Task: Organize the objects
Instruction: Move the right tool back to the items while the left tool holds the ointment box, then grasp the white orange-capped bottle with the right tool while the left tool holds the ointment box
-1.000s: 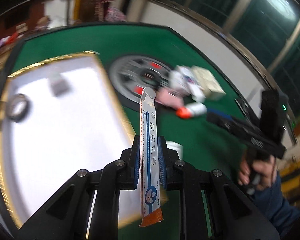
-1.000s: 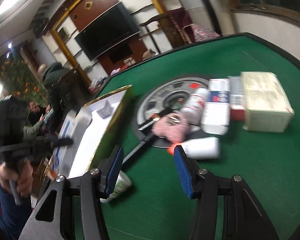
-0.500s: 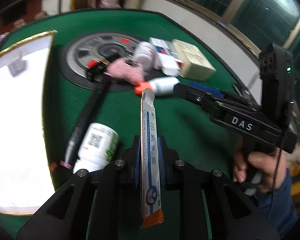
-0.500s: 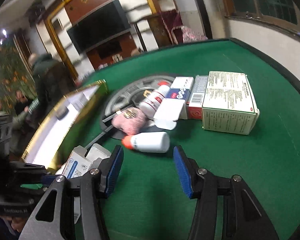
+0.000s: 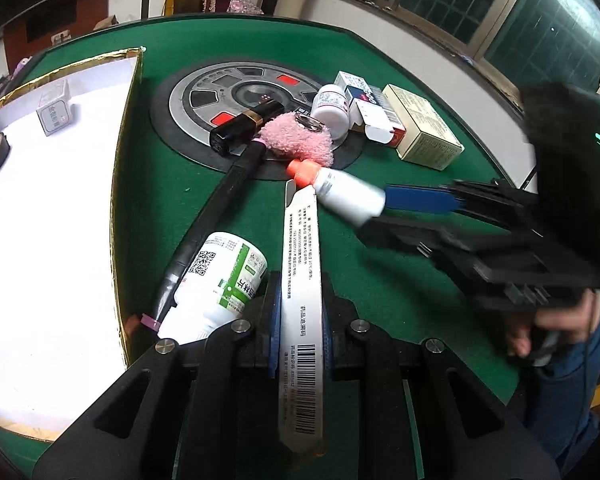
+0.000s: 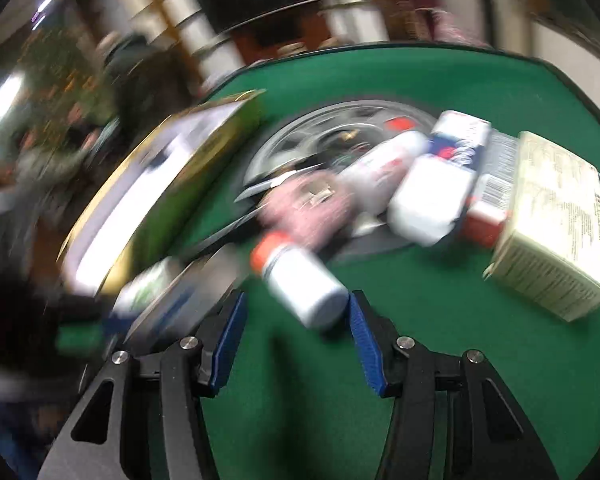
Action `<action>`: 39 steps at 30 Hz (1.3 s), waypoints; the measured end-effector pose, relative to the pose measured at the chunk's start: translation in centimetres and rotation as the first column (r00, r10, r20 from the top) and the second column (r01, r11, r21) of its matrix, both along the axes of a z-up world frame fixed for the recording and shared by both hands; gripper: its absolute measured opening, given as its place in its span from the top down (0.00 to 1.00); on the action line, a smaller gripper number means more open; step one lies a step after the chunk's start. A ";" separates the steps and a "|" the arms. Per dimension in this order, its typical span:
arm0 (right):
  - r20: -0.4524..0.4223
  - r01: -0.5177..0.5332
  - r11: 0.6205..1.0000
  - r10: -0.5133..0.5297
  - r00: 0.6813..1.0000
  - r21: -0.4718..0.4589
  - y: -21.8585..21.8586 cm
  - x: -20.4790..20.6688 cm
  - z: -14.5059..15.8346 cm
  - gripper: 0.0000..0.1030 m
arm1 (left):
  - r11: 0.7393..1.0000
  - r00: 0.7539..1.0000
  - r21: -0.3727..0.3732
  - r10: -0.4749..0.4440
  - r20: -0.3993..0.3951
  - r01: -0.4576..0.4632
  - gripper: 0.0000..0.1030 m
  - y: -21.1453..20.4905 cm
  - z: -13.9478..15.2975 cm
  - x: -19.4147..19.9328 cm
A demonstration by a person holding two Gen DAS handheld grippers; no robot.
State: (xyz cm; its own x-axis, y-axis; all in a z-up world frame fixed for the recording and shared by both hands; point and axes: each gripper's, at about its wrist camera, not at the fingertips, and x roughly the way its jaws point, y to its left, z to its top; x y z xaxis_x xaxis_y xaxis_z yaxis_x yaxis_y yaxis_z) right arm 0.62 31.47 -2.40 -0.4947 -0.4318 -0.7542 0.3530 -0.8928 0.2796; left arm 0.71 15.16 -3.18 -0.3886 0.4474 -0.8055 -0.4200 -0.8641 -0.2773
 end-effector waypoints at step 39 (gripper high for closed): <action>-0.113 0.122 0.991 -0.115 0.987 0.055 -1.3 0.0 0.7 0.74 | 0.985 0.974 -0.171 -0.068 -0.216 0.031 0.86 2.3 -0.4 3.2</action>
State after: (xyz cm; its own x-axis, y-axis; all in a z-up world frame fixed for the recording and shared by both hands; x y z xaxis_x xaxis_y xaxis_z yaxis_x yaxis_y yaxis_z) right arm 0.62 30.18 -1.66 -0.6206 -0.3196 -0.7161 0.2690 -0.9445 0.1884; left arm 3.88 17.50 -3.60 -0.5453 0.3385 -0.7669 -0.4982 -0.8666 -0.0283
